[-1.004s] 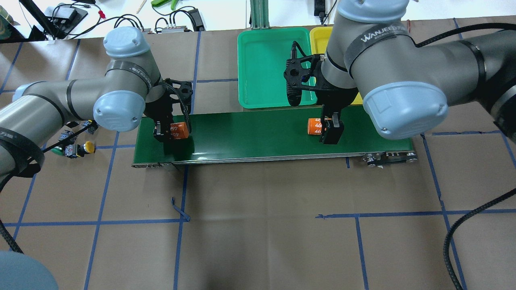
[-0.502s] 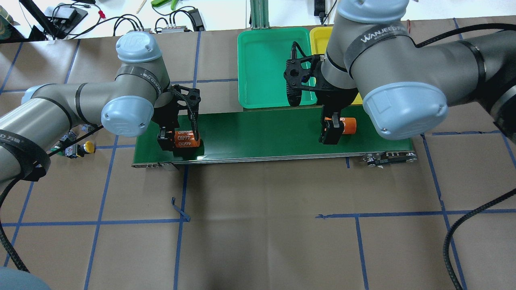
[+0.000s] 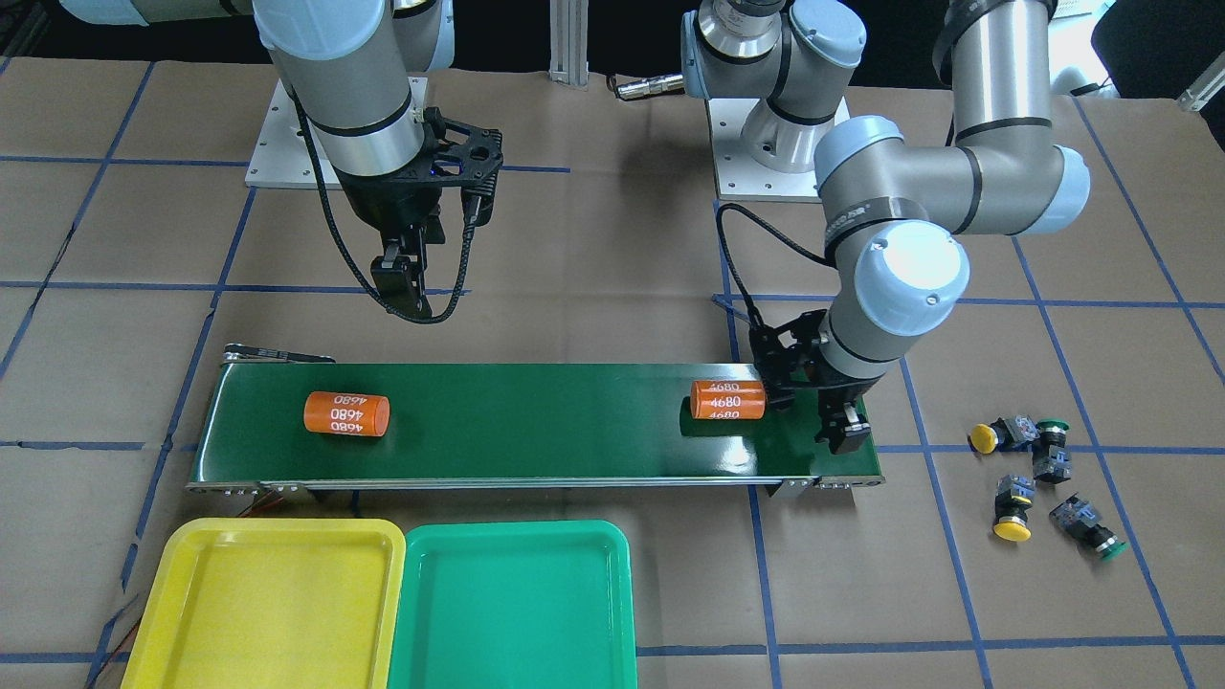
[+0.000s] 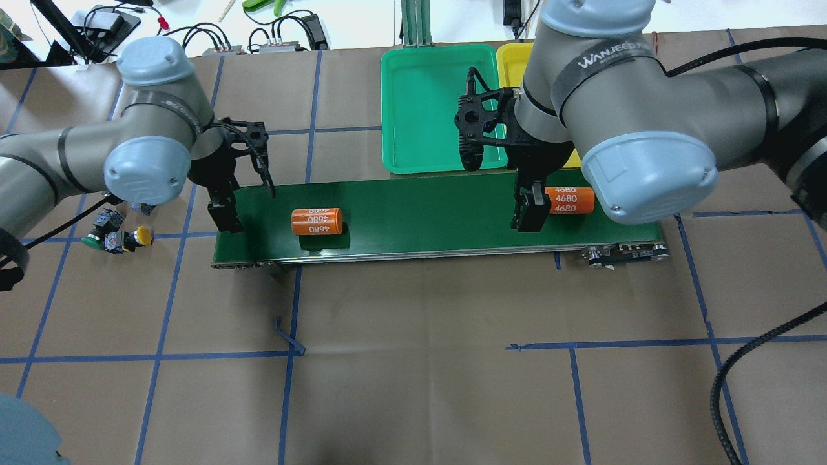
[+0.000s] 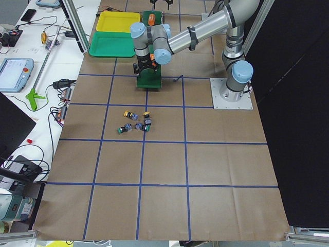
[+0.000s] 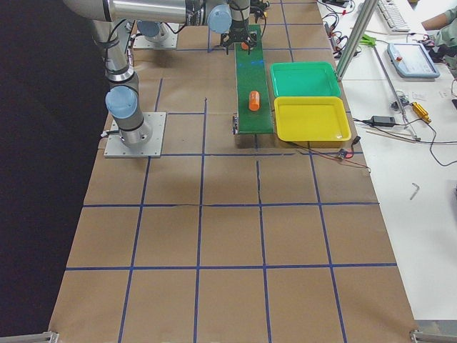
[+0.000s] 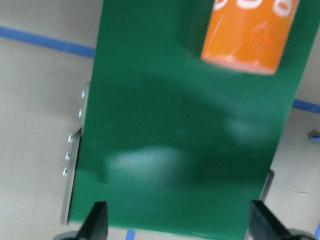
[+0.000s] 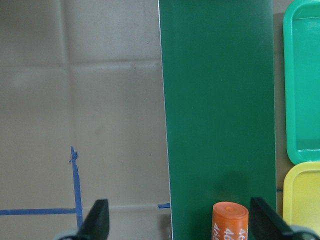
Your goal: Sort buttons by color to trays
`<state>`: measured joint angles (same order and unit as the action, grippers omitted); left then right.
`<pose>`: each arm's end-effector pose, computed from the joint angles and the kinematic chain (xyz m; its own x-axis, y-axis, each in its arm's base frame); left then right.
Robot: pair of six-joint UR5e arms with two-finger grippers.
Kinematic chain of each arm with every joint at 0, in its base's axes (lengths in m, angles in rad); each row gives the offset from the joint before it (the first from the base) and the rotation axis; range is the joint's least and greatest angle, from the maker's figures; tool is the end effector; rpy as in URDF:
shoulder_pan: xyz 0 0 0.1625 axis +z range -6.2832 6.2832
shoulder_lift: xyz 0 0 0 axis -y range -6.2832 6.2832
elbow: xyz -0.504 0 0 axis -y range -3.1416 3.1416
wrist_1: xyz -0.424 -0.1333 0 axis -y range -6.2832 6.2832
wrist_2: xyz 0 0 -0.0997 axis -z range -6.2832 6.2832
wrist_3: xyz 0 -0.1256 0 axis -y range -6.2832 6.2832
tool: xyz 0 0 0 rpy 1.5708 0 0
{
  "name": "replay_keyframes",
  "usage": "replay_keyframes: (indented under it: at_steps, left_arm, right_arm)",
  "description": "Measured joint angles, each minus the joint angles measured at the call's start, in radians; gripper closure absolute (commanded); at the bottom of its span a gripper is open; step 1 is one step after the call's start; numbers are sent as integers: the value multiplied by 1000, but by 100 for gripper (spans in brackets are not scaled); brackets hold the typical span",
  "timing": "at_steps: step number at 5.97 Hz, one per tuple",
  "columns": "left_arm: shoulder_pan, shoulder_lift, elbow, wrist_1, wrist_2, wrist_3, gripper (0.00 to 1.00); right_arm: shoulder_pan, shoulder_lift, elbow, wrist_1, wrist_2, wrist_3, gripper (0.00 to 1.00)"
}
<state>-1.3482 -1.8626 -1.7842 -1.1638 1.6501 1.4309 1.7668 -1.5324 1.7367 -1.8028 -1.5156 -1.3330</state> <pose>0.0128 -0.6153 0.3056 -0.3534 0.9315 0.0861 0.9338 0.3458 0.0917 0.2423 -0.5001 0.4575 -0.0414 -0.9990 0.0139 -0.9974 0.0405 -0.0601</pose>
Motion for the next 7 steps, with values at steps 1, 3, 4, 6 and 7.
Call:
replay_keyframes:
  at_steps: [1,3,4,6,7]
  left_arm:
    - [96,-16,9,7,-5,64,1]
    - [220,-56,18,45,-7,246,2]
    - [257,-81,18,81,-2,331,2]
    - [326,-162,16,169,0,459,3]
    - [339,-187,6,193,1,476,22]
  right_arm:
    - [0,-1,4,0,1,0,0]
    - [3,-1,7,-1,13,29,0]
    - [9,2,3,-8,25,52,0]
    - [49,21,-2,-99,34,82,0]
    - [61,29,-4,-121,32,88,0]
